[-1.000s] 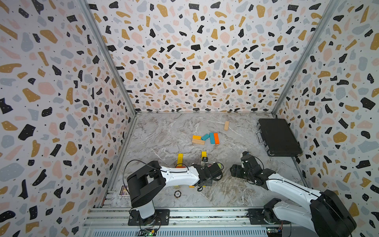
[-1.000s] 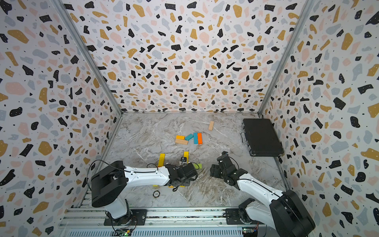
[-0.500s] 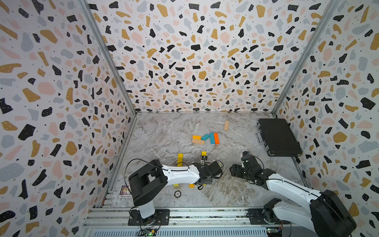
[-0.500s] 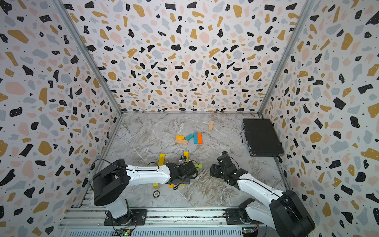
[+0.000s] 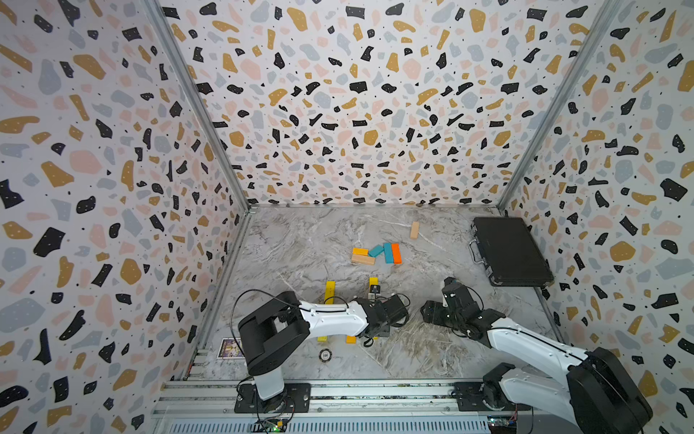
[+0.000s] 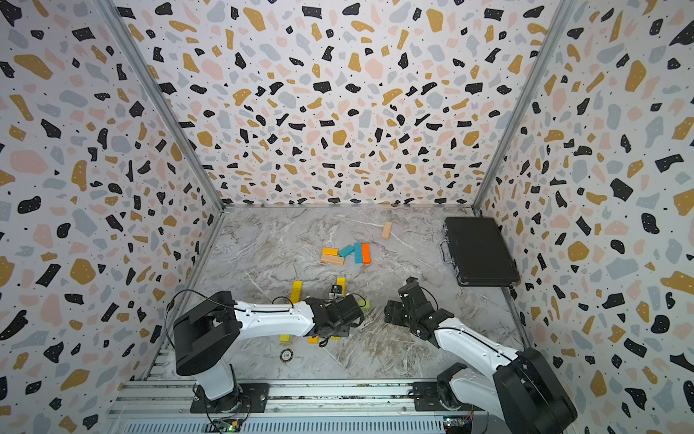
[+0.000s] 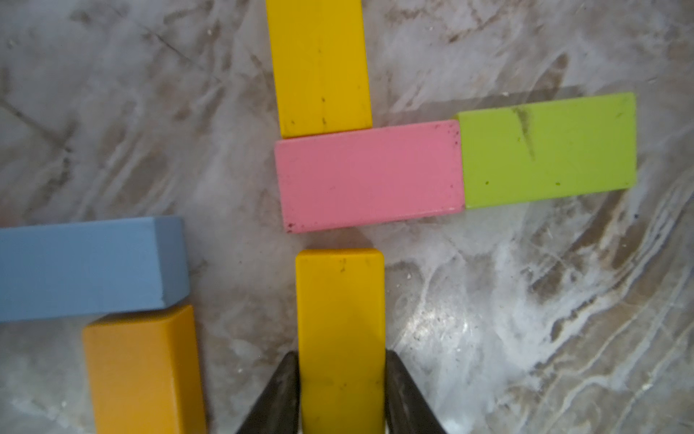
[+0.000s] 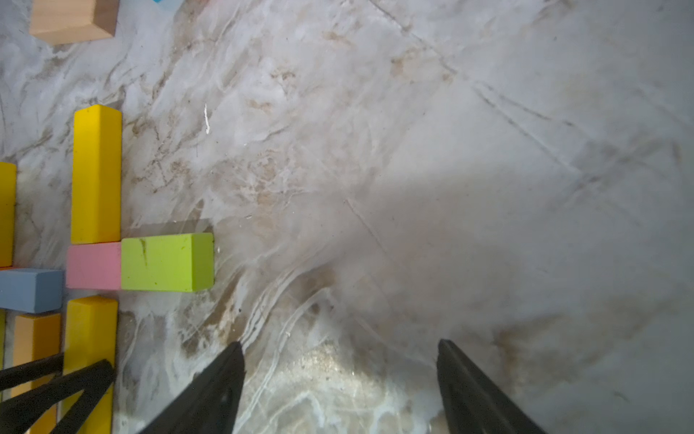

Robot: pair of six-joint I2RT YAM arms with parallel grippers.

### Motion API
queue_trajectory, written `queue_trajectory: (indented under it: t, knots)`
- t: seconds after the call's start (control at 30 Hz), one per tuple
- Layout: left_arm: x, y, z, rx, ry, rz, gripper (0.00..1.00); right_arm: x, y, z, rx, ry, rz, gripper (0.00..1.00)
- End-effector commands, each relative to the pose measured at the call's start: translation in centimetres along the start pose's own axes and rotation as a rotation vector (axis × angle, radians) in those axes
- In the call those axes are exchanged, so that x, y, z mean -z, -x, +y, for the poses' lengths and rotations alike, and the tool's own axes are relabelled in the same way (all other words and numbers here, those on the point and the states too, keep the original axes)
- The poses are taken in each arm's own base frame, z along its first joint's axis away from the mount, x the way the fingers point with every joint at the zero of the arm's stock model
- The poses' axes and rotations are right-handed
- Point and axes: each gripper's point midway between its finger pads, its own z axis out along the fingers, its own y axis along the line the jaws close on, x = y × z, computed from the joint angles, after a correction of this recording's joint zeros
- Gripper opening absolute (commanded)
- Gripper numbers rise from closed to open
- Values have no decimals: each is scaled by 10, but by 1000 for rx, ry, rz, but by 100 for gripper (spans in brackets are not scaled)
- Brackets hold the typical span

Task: Assemble the letter h with building blocks
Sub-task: Place the building block at the center of the board.

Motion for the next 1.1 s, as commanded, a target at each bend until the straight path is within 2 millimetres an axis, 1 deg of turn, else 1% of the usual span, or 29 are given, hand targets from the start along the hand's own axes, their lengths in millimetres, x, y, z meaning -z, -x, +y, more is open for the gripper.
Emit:
queue_trajectory:
  t: [0.0, 0.17, 0.3, 0.37, 0.47, 0.57, 0.67, 0.7, 0.73, 0.77, 0.83, 0.87, 0.9, 0.93, 1.03, 1.07]
  knots:
    - [-3, 4, 1, 3, 6, -7, 48, 2, 1, 0, -7, 10, -12, 82]
    - [1, 8, -2, -5, -7, -19, 58, 3, 2, 1, -7, 14, -18, 82]
    - [16, 22, -11, -16, -49, -66, 63, 3, 3, 0, -9, 16, -26, 82]
    - [28, 30, -15, -18, -72, -90, 65, 4, 3, 0, -9, 17, -33, 83]
    - [54, 44, -17, -17, -104, -135, 69, 6, 6, 0, -11, 22, -51, 83]
    - [92, 59, -12, -6, -154, -208, 73, 9, 7, -1, -10, 27, -71, 83]
    - [142, 78, -2, -13, -219, -324, 79, 9, 8, 4, -4, 60, -82, 84]
    - [159, 84, 3, -15, -240, -367, 82, 7, 5, 5, -2, 68, -69, 84]
    - [176, 88, 8, -22, -265, -405, 86, 7, 10, 13, 6, 100, -80, 84]
    - [190, 91, 11, -39, -294, -435, 89, 6, 8, 17, 17, 124, -69, 83]
    - [214, 93, 27, -52, -312, -483, 95, 6, 5, 30, 38, 182, -33, 80]
    - [222, 93, 33, -66, -327, -498, 98, 6, 3, 34, 49, 205, -18, 78]
    - [229, 92, 39, -87, -341, -516, 99, 7, 0, 39, 47, 230, 2, 76]
    - [234, 90, 50, -90, -324, -525, 99, 8, -4, 42, 43, 248, 25, 75]
    - [242, 85, 72, -119, -304, -548, 99, 14, -21, 53, 47, 299, 89, 74]
    - [242, 83, 79, -120, -293, -549, 99, 18, -31, 55, 66, 295, 121, 74]
